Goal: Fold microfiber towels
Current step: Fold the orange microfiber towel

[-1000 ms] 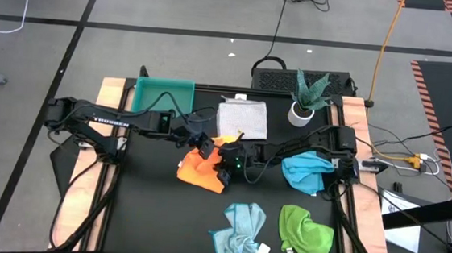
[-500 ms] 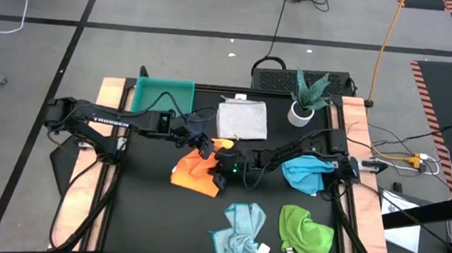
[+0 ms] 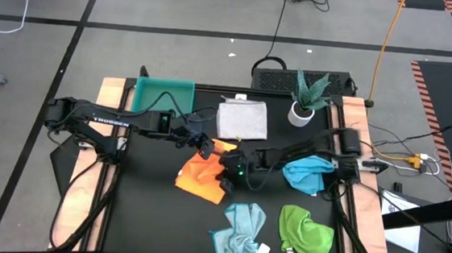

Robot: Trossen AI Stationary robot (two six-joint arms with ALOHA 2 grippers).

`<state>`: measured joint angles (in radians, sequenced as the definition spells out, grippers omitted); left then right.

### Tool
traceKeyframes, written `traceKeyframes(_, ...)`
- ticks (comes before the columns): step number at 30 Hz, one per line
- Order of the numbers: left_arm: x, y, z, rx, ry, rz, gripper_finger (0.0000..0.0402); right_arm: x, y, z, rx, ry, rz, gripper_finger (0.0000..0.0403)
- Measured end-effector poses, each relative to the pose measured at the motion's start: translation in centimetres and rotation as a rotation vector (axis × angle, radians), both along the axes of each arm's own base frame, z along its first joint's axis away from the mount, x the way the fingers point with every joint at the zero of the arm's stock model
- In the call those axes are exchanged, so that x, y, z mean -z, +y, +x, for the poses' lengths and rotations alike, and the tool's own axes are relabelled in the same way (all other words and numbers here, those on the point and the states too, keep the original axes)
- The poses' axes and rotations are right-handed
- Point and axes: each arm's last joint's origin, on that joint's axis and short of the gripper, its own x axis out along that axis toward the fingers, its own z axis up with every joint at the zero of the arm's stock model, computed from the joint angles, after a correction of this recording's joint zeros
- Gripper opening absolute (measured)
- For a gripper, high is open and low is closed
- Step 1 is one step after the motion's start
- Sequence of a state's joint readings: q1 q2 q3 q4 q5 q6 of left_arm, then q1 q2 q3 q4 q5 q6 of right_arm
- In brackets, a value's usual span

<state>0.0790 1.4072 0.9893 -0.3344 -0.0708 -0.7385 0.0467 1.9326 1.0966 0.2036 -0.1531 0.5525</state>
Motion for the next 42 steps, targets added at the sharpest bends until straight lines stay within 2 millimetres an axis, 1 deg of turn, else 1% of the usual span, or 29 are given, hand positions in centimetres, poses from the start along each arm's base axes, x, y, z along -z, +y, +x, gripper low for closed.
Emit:
traceKeyframes(3, -0.2, 0.0, 0.0, 0.000, -0.011, 0.005, 0.0004, -3.4, 0.5, -1.5, -0.026, 0.017, -0.038, 0.0001)
traceKeyframes(5, 0.1, 0.0, 0.0, -0.004, 0.010, 0.008, 0.0003, -5.6, 1.0, -2.7, -0.048, 0.023, -0.044, 0.0000)
traceKeyframes(9, 0.1, 0.1, 0.0, -0.013, 0.009, 0.027, 0.0004, -9.8, 1.5, -5.1, -0.070, -0.014, -0.047, 0.0000)
traceKeyframes(11, 0.1, 0.1, -0.1, -0.011, 0.018, 0.038, 0.0002, -11.4, 1.3, -6.4, -0.060, -0.021, -0.056, 0.0000)
traceKeyframes(13, 0.1, 0.2, -0.1, -0.012, 0.015, 0.039, 0.0003, -12.6, 1.1, -7.9, -0.047, 0.009, -0.071, 0.0000)
traceKeyframes(18, -1.0, 0.3, -0.7, -0.029, -0.019, 0.056, 0.0002, -14.1, 0.6, -11.6, -0.008, 0.140, -0.120, 0.0000)
traceKeyframes(22, -2.4, 0.3, -1.8, -0.050, -0.061, 0.082, 0.0002, -14.7, 0.1, -13.6, 0.007, 0.215, -0.158, 0.0000)
traceKeyframes(27, -4.7, 0.2, -3.9, -0.076, -0.129, 0.112, 0.0001, -14.9, -0.8, -15.1, 0.014, 0.296, -0.202, 0.0000)
traceKeyframes(31, -6.6, 0.1, -6.1, -0.112, -0.180, 0.147, 0.0001, -15.1, -2.0, -15.6, 0.016, 0.297, -0.233, 0.0000)
traceKeyframes(34, -7.5, 0.0, -7.8, -0.144, -0.193, 0.164, 0.0001, -15.6, -3.1, -16.0, 0.031, 0.275, -0.256, 0.0000)
traceKeyframes(36, -7.8, 0.0, -8.9, -0.156, -0.178, 0.157, 0.0001, -15.9, -3.7, -16.3, 0.045, 0.262, -0.268, 0.0000)
traceKeyframes(39, -8.0, -0.3, -9.7, -0.163, -0.173, 0.144, 0.0001, -16.7, -4.7, -17.1, 0.081, 0.232, -0.308, 0.0000)
traceKeyframes(42, -7.7, -0.6, -9.9, -0.160, -0.142, 0.133, 0.0001, -18.5, -5.6, -17.9, 0.137, 0.175, -0.373, 0.0000)
